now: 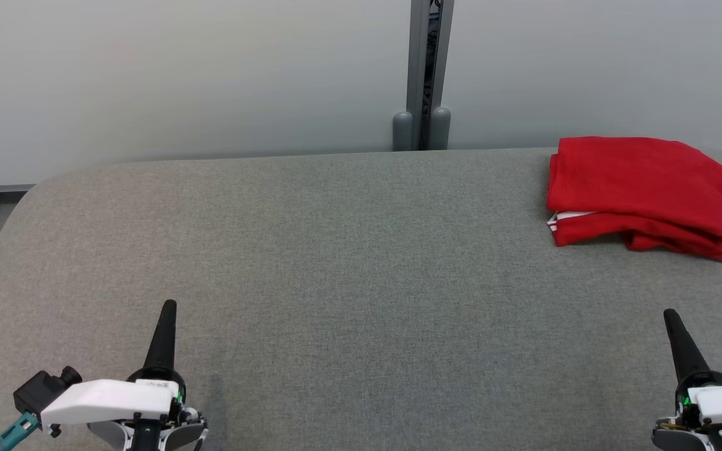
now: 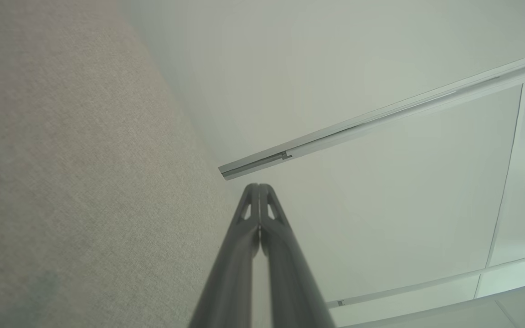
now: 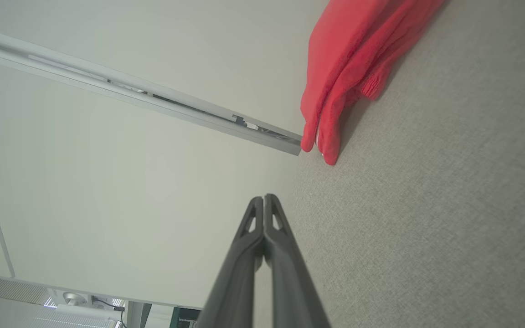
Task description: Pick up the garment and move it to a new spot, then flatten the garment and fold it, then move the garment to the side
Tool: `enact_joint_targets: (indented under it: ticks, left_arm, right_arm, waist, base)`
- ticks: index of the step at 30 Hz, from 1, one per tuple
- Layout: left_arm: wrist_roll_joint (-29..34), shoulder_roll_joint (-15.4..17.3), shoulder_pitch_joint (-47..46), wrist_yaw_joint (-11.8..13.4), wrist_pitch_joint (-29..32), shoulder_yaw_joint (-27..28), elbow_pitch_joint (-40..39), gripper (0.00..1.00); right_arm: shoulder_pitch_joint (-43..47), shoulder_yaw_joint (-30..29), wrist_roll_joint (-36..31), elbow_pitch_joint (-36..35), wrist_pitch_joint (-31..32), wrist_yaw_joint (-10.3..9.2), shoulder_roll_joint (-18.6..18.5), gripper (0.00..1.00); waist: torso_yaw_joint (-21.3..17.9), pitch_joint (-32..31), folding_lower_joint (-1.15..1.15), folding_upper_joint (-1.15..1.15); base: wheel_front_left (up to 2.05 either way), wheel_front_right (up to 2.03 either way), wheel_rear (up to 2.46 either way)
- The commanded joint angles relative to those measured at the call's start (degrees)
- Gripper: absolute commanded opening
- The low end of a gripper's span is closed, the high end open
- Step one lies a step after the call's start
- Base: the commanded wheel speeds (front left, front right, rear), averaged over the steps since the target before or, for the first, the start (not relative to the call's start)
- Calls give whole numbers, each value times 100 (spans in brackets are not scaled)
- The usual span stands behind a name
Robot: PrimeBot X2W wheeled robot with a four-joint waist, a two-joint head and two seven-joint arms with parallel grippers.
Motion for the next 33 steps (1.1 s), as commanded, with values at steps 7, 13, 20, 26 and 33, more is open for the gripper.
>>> enact_joint_targets:
  ticks: [7, 13, 20, 26, 33]
  left_arm:
    - [-410, 52, -202, -65, 85, 64, 1, 0]
    - [-719, 52, -237, -97, 162, 97, 30, 0]
    - [-1013, 55, -288, -127, 221, 127, 57, 0]
    - [-1248, 56, -305, -153, 281, 153, 79, 0]
    - [-1523, 56, -365, -180, 338, 179, 98, 0]
  right_arm:
    - [-136, -62, 430, 24, 117, 0, -62, 0]
    - [-166, -104, 777, 44, 196, 0, -82, 0]
    - [-204, -143, 1102, 59, 273, 0, -101, 0]
    - [-233, -167, 1373, 74, 332, 1, -114, 0]
    - [-240, -197, 1667, 97, 407, 1, -127, 0]
  waist:
    - [-10, 7, 0, 0]
    - [-21, 15, 0, 0]
    - [-32, 22, 0, 0]
    - [-41, 29, 0, 0]
    - [-51, 36, 0, 0]
  base:
    - [0, 0, 0]
    - [0, 0, 0]
    - [0, 0, 0]
    - [0, 0, 0]
    - [0, 0, 0]
